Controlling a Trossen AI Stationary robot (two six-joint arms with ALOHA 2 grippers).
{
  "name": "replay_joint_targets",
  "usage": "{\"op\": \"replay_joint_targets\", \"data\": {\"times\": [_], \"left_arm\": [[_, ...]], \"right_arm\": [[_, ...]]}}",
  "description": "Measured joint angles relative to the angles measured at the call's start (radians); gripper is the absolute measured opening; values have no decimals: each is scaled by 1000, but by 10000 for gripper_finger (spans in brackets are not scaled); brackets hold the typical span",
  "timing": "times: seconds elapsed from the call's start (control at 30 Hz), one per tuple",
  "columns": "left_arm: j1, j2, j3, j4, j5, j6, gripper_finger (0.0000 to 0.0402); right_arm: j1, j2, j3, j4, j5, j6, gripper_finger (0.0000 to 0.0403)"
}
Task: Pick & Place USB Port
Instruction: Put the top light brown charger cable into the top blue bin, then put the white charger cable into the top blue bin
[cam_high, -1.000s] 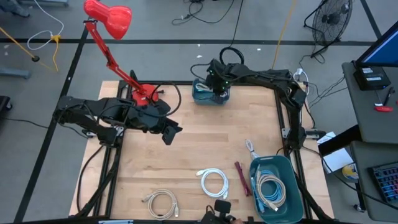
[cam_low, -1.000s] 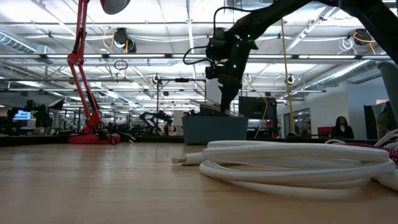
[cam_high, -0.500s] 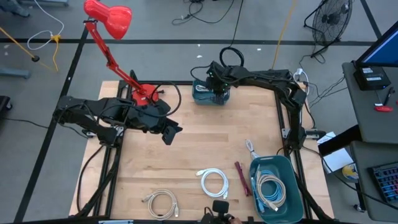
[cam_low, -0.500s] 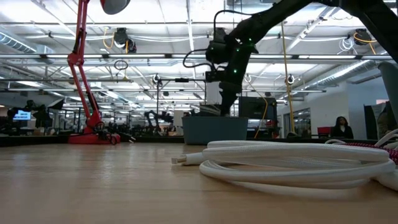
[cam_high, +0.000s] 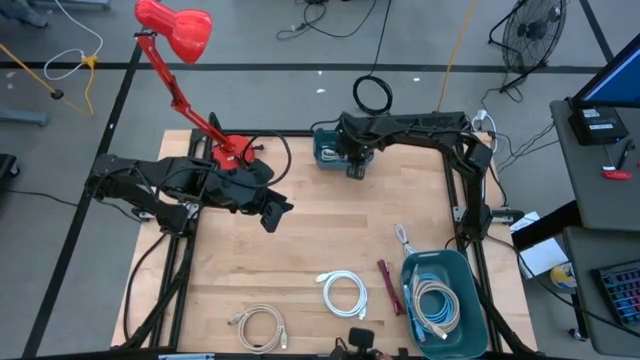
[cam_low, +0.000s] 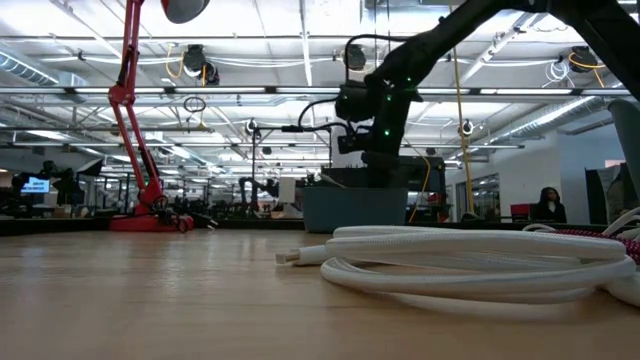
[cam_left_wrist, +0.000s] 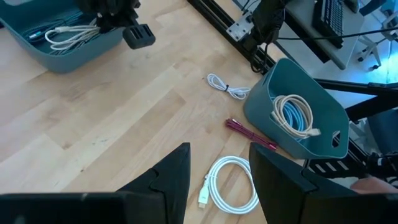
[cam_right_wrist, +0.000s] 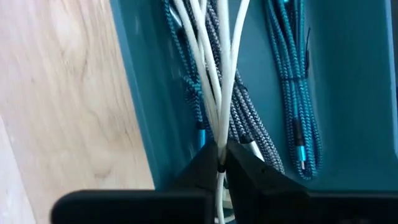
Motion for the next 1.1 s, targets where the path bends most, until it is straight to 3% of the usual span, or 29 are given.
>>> {"op": "replay_joint_targets", "data": {"times": [0.2, 0.47, 0.6, 0.8, 0.87, 0.97, 1.1], "left_arm": [[0, 0, 0, 0, 0, 3, 166], [0, 0, 0, -1, -6, 4, 166], [0, 0, 0, -1, -7, 11, 166], [-2, 0, 0, -2, 1, 36, 166], [-9, 0, 0, -9, 2, 43, 166], [-19, 0, 0, -32, 3, 54, 166], [-27, 0, 0, -53, 7, 75, 166]], "right_arm": [[20, 0, 0, 46, 38, 23, 76], [69, -65, 1, 155, 187, 26, 124], [91, -136, 58, 158, 110, 82, 130], [163, -293, 75, 123, -243, 308, 117], [209, -346, 72, 70, -314, 362, 112], [302, -411, 72, 1, -286, 411, 107], [424, -473, 72, -115, -115, 531, 101]]}}
